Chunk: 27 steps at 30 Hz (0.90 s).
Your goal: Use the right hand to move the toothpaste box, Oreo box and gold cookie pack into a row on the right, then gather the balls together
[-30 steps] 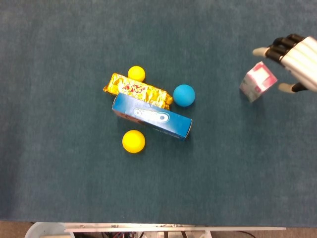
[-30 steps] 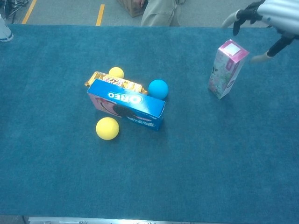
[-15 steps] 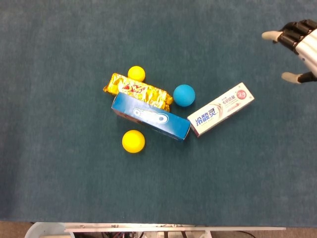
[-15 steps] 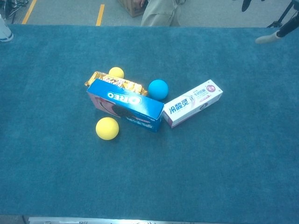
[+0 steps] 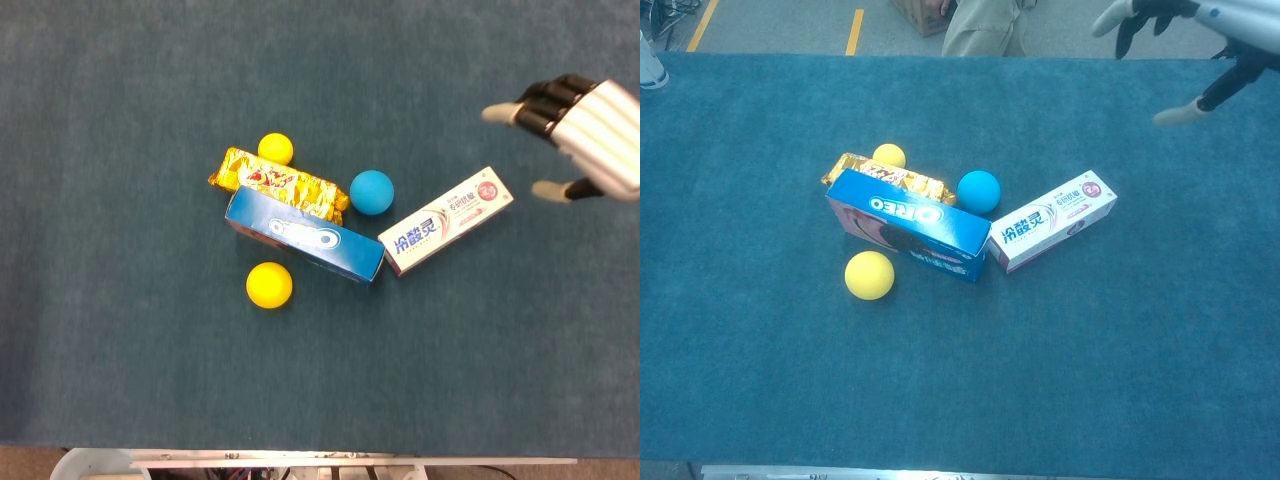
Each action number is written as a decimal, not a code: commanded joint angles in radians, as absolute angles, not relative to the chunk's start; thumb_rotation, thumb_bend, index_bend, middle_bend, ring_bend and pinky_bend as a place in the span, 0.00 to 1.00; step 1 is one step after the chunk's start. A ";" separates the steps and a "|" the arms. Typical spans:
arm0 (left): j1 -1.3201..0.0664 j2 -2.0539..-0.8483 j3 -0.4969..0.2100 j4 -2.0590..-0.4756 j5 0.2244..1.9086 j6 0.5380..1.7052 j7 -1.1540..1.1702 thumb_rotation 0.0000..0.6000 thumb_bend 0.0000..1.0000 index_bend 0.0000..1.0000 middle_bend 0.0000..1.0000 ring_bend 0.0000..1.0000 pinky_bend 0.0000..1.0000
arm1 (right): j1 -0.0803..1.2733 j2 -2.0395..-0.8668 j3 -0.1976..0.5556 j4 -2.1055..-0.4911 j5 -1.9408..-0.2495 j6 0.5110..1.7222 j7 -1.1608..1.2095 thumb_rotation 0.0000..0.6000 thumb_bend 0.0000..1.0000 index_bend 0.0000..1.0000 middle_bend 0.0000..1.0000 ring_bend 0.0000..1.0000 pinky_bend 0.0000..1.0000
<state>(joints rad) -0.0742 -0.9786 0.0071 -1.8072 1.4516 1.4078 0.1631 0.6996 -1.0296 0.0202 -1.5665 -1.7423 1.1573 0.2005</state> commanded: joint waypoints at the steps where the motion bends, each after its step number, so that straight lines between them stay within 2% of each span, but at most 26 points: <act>1: -0.075 -0.975 0.010 -1.809 1.458 1.406 0.164 1.00 0.31 0.07 0.11 0.03 0.07 | 0.717 -1.000 0.019 -1.656 -1.748 1.111 0.151 1.00 0.00 0.22 0.40 0.29 0.35; 10: -0.082 -0.974 0.018 -1.807 1.483 1.400 0.159 1.00 0.31 0.07 0.11 0.03 0.07 | 0.742 -1.016 0.052 -1.802 -1.664 1.011 0.018 1.00 0.00 0.22 0.40 0.29 0.37; 27: -0.122 -0.973 0.026 -1.789 1.537 1.359 0.141 1.00 0.31 0.07 0.12 0.03 0.07 | 0.762 -1.133 0.091 -1.941 -1.531 0.933 -0.266 1.00 0.00 0.22 0.38 0.29 0.40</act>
